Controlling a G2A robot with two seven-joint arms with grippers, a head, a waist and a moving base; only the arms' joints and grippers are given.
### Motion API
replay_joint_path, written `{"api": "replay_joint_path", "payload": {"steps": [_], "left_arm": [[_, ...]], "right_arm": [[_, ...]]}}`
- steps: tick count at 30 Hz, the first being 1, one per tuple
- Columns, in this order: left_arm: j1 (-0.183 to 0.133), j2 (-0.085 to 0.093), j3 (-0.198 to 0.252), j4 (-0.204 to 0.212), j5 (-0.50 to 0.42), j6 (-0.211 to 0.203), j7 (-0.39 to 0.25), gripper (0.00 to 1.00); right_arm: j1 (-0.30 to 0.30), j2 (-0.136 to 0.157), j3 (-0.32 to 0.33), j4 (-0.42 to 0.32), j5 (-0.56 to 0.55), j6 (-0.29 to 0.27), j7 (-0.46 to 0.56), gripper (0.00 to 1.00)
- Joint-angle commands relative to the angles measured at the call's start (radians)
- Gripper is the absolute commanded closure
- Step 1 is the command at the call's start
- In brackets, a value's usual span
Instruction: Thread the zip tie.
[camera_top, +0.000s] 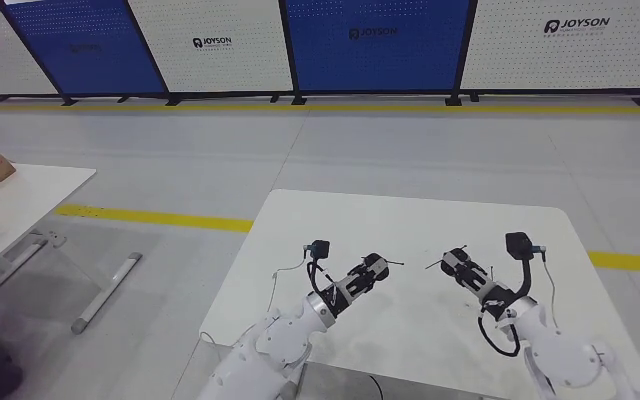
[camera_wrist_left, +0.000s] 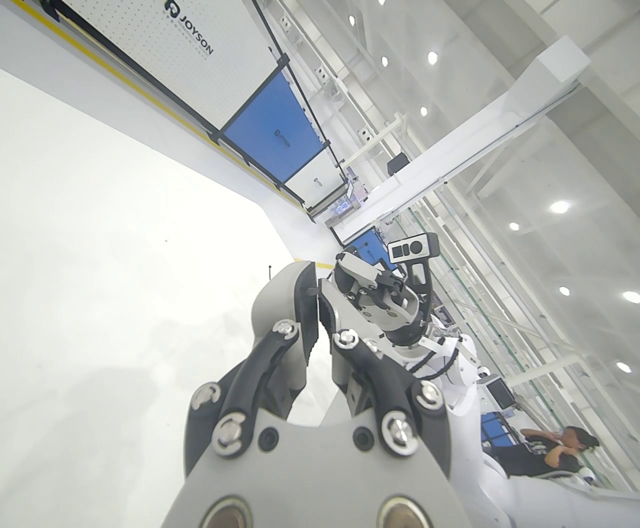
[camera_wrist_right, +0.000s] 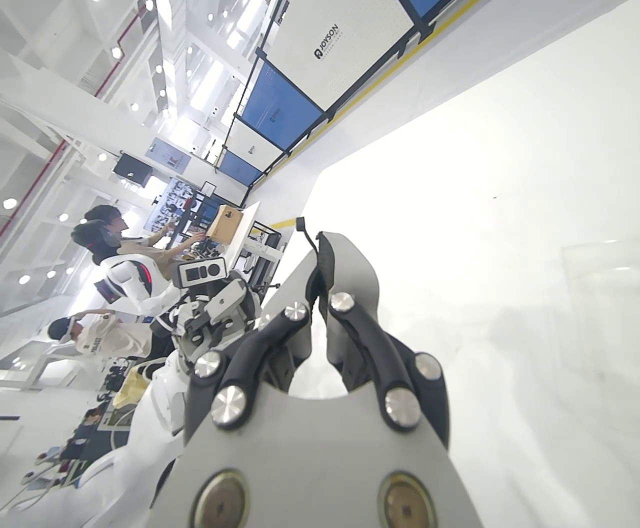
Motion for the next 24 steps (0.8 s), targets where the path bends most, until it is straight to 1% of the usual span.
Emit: {"api": "replay_joint_path", "payload": {"steps": [1,4,7,21,24], "left_arm": [[0.000,0.000,0.000,0.000,0.000,0.000,0.000,1.00],[0.000,0.000,0.000,0.000,0.000,0.000,0.000,1.00],[0.000,0.000,0.000,0.000,0.000,0.000,0.000,1.00],[0.000,0.000,0.000,0.000,0.000,0.000,0.000,1.00],[-0.008,-0.002,0.021,-0.001,0.063,0.024,0.027,1.00]], "right_arm": [[-0.008,-0.002,-0.007,-0.017,-0.012,-0.005,-0.025,1.00],[-0.018,-0.008,-0.034,-0.041,-0.029,0.002,-0.079,1.00],[-0.011,-0.015,-0.071,-0.048,-0.079,0.038,-0.141,1.00],[-0.010,-0.016,-0.074,-0.047,-0.083,0.042,-0.145,1.00],[-0.010,-0.016,-0.074,-0.047,-0.083,0.042,-0.145,1.00]]}}
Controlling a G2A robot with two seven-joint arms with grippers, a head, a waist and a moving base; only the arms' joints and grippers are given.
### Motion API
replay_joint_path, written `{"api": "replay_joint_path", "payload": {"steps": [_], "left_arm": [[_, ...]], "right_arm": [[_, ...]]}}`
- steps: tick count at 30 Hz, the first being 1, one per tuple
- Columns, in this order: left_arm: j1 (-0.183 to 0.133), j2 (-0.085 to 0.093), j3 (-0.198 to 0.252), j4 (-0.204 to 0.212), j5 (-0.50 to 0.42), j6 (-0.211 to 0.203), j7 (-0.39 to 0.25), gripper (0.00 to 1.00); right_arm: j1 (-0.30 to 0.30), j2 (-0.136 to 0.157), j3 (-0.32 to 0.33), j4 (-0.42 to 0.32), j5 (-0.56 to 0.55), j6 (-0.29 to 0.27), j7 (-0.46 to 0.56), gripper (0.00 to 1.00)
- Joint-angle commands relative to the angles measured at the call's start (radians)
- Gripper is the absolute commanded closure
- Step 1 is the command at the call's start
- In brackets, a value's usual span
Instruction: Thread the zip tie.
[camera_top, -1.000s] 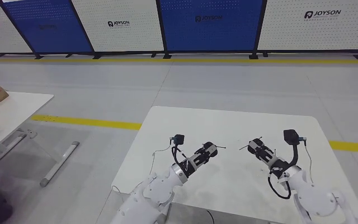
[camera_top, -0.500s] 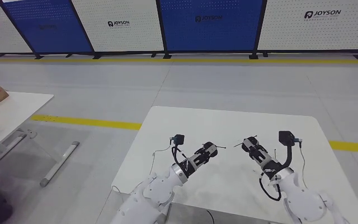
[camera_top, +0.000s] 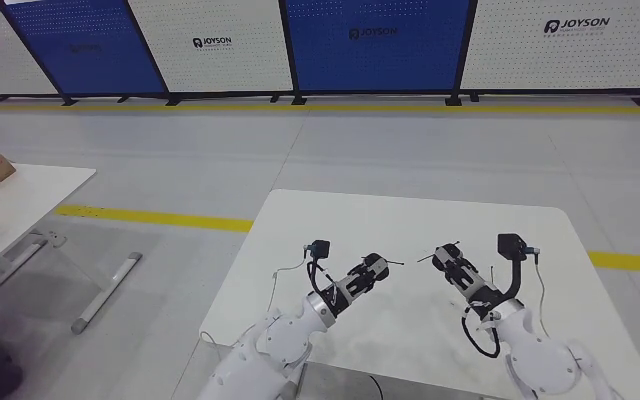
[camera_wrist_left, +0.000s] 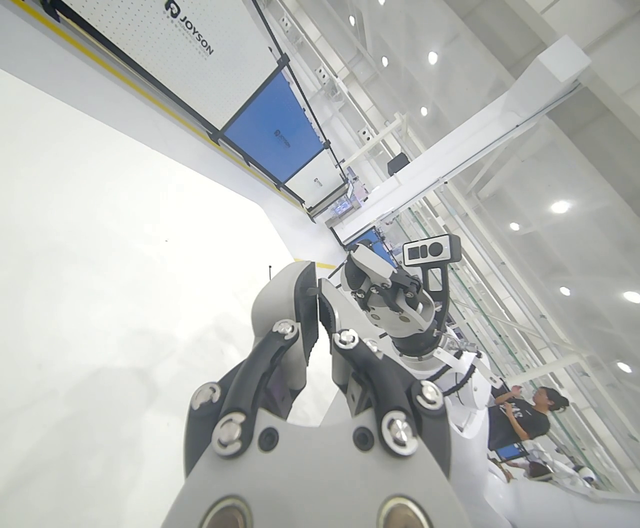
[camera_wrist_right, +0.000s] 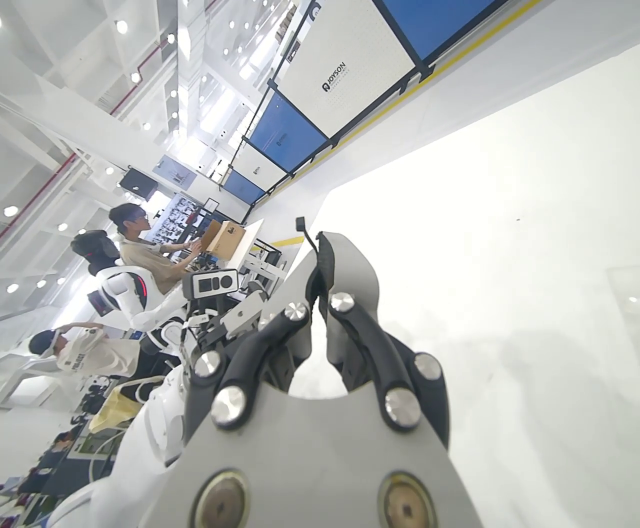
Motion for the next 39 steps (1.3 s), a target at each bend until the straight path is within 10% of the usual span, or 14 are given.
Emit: {"api": "replay_joint_path", "payload": {"steps": [1,39], "left_arm": [[-0.005,-0.002,0.018,0.000,0.029,0.009,0.012,1.00],[-0.015,-0.005,0.030,0.007,0.039,0.018,0.024,1.00]], "right_arm": [[0.000,0.000,0.000,0.000,0.000,0.000,0.000,1.00],[0.001,-0.016,-0.055,0.018,-0.063,0.015,-0.039,1.00]]}}
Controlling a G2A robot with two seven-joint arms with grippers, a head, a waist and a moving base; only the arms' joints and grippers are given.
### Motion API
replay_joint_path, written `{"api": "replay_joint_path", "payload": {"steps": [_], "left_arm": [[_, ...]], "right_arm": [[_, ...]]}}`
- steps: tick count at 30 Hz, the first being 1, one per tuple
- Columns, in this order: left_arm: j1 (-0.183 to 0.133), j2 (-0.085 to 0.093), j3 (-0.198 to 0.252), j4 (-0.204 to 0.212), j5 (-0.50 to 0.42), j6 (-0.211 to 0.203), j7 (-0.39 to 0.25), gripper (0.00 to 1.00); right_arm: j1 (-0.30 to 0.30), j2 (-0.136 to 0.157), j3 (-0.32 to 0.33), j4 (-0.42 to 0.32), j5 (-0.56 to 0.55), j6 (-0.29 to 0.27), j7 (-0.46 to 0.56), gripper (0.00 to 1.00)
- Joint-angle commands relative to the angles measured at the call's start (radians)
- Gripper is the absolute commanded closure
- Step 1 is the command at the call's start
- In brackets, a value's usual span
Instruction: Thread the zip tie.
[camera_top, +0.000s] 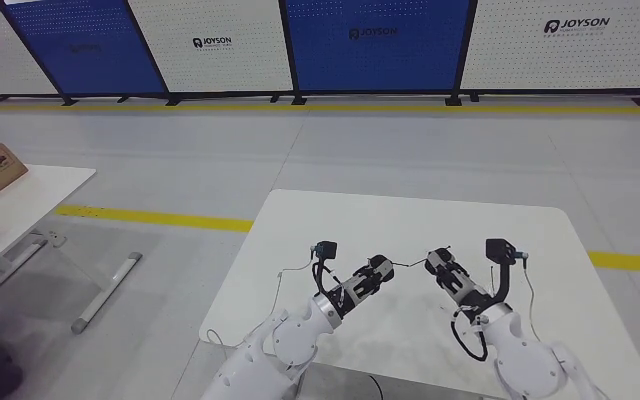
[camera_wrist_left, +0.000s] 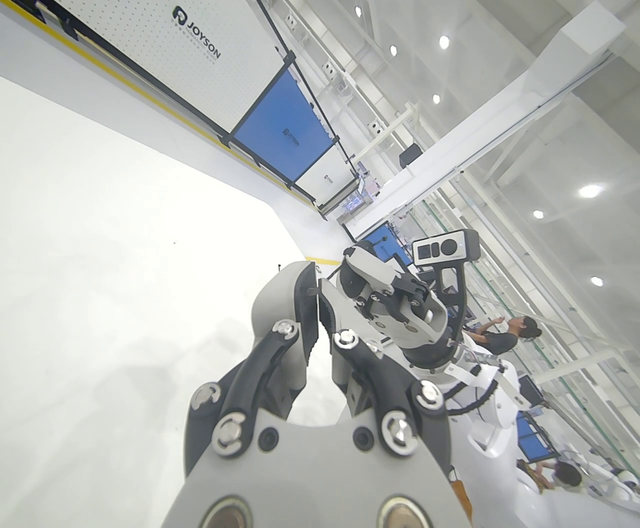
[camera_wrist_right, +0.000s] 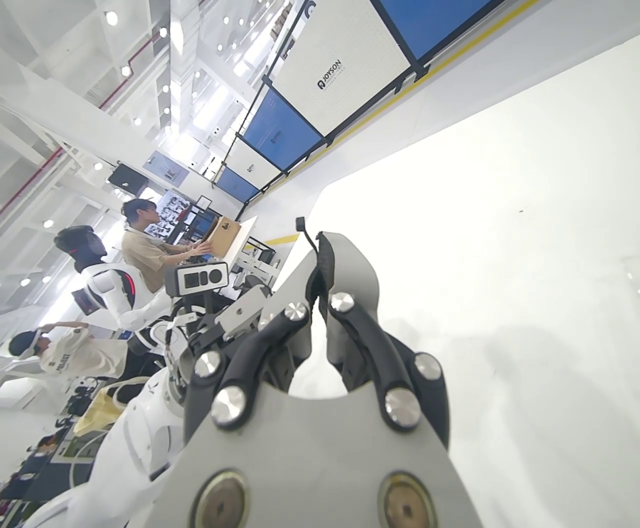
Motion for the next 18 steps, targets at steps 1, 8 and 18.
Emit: {"api": "replay_joint_path", "payload": {"steps": [1,8,18], "left_arm": [[0.000,0.000,0.000,0.000,0.000,0.000,0.000,1.00],[0.000,0.000,0.000,0.000,0.000,0.000,0.000,1.00],[0.000,0.000,0.000,0.000,0.000,0.000,0.000,1.00]], "right_arm": [[0.006,-0.002,-0.005,0.006,-0.005,0.004,0.002,1.00],[0.022,-0.008,-0.012,0.021,-0.003,0.016,0.019,1.00],[0.026,-0.012,-0.008,0.014,-0.007,0.008,0.040,1.00]]}}
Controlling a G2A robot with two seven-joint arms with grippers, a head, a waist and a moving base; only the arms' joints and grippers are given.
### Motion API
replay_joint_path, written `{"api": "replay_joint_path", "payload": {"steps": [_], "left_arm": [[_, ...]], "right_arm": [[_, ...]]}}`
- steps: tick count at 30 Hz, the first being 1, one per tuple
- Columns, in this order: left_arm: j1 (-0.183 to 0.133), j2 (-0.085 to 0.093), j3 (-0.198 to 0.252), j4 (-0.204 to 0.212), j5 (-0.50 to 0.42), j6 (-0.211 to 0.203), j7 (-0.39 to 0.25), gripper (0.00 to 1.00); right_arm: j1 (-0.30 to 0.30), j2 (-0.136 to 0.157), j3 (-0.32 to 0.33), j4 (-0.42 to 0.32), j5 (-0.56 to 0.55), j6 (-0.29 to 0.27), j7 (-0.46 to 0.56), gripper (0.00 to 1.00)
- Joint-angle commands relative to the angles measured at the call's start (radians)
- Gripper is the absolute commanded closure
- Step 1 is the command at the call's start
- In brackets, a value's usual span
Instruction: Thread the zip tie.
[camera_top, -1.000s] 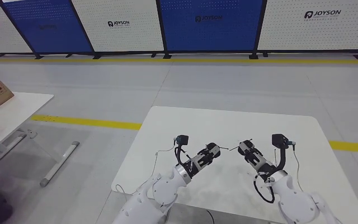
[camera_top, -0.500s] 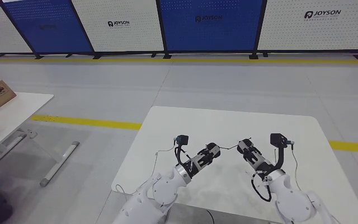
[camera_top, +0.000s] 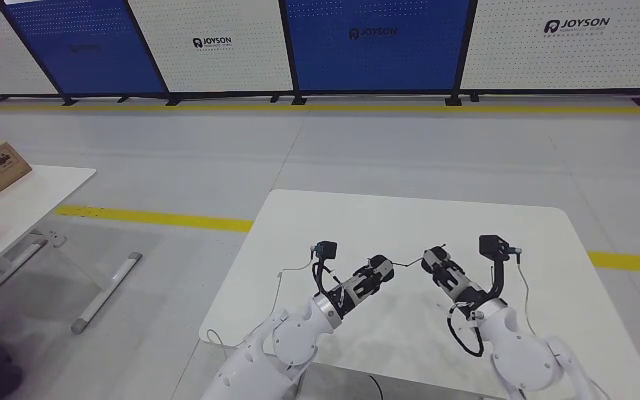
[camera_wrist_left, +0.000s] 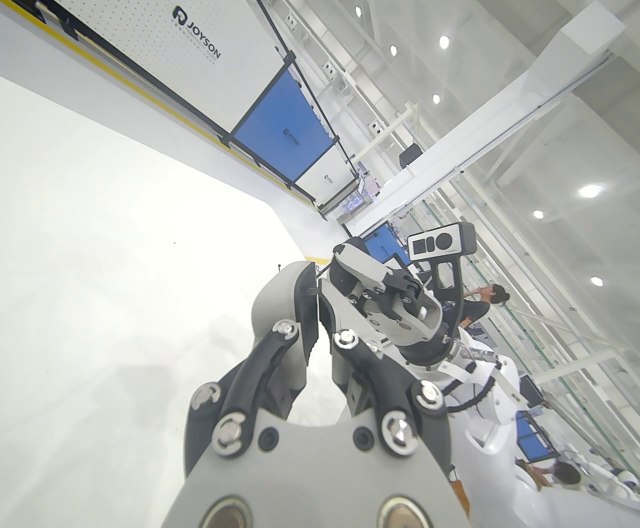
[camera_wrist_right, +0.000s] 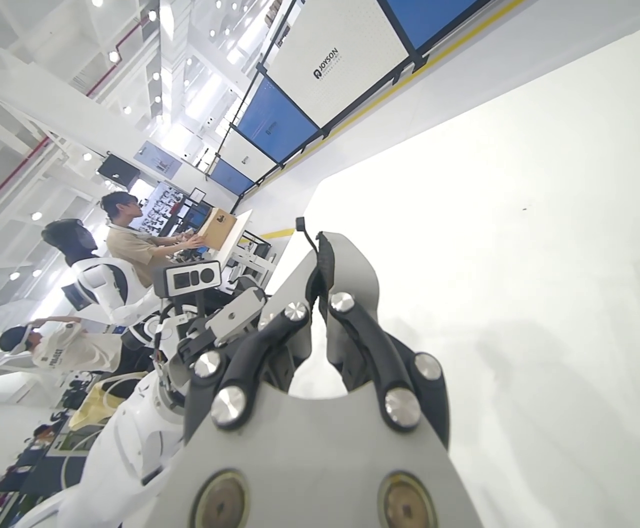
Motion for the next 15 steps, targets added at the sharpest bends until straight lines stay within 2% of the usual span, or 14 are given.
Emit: {"api": "replay_joint_path", "payload": {"steps": [1,9,15], "left_arm": [[0.000,0.000,0.000,0.000,0.000,0.000,0.000,1.00],[0.000,0.000,0.000,0.000,0.000,0.000,0.000,1.00],[0.000,0.000,0.000,0.000,0.000,0.000,0.000,1.00]], "right_arm": [[-0.002,-0.001,0.000,-0.002,0.001,-0.002,0.005,1.00],[0.004,-0.007,-0.026,0.018,-0.020,-0.009,0.012,1.00],[0.001,-0.015,-0.037,0.044,0.033,-0.060,-0.007,1.00]]}}
